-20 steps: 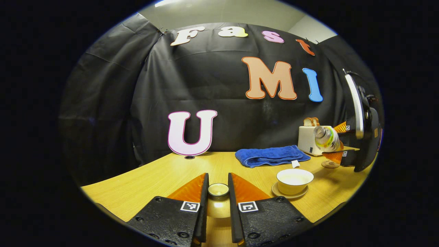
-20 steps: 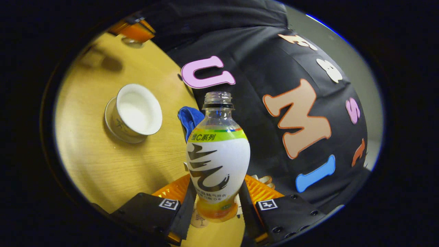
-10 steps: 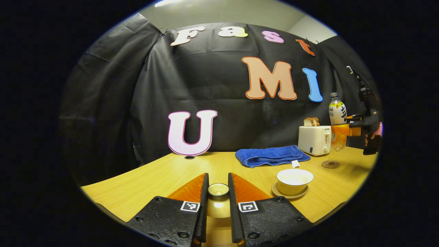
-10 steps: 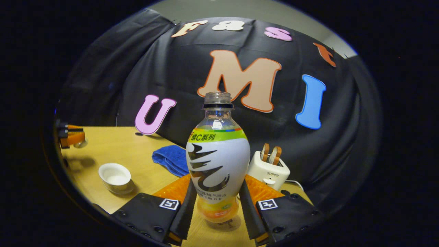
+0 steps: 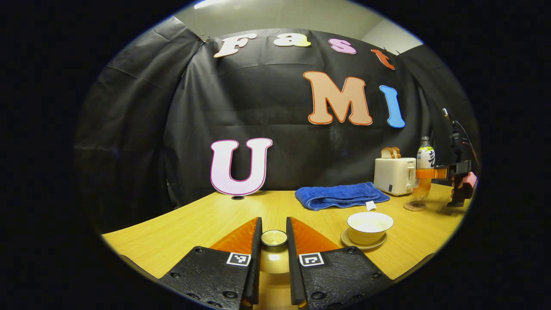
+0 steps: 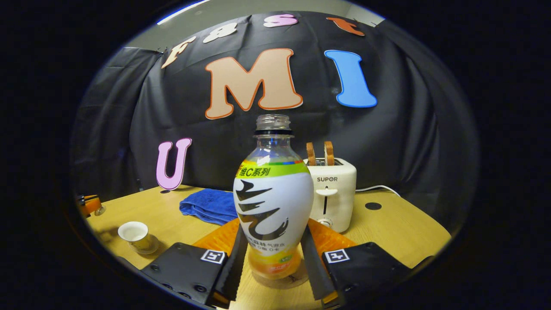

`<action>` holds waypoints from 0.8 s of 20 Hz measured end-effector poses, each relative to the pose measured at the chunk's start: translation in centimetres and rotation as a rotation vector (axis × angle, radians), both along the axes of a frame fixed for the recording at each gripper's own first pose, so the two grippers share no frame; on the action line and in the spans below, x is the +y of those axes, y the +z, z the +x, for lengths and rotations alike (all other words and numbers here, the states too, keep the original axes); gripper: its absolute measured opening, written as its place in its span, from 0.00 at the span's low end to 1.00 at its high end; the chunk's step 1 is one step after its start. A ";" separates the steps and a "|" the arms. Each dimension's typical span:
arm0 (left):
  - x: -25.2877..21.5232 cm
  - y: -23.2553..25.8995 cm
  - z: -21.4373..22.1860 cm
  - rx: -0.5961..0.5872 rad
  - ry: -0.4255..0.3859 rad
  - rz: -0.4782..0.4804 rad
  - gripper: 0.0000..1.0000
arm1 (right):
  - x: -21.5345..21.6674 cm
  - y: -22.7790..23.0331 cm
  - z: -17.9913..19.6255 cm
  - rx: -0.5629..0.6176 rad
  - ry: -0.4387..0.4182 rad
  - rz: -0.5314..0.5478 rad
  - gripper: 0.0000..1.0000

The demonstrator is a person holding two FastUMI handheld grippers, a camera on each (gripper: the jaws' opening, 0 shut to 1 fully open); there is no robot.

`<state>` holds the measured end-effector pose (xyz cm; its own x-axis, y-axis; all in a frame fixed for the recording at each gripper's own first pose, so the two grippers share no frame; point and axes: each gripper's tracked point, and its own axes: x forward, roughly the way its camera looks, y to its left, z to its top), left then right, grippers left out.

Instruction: Open the teacup lid with one hand, grasp the water bottle and pour water into the teacup with the other hand; after pouring, place the water bottle on the coaster and then close the teacup lid.

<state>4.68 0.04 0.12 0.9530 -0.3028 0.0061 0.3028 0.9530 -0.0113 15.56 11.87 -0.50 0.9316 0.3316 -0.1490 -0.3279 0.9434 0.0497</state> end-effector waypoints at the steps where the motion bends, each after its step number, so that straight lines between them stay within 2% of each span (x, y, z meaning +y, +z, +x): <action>1: 0.0 0.0 0.0 0.001 0.000 0.001 0.26 | -0.1 -0.3 0.0 0.002 -0.001 -0.002 0.69; 5: -0.1 0.0 0.0 0.000 0.000 0.000 0.26 | -0.1 -1.4 0.0 0.018 0.001 -0.015 0.67; 6: -0.1 0.0 0.0 0.000 0.000 0.001 0.26 | -0.1 -1.7 0.0 0.021 0.004 -0.027 0.71; 9: 0.0 -0.1 0.0 0.000 0.000 0.000 0.26 | 0.0 -1.7 0.0 0.014 0.005 -0.027 0.71; 16: -0.1 0.0 0.0 0.000 -0.001 0.000 0.26 | -0.1 -2.6 -0.3 0.032 0.013 -0.024 0.81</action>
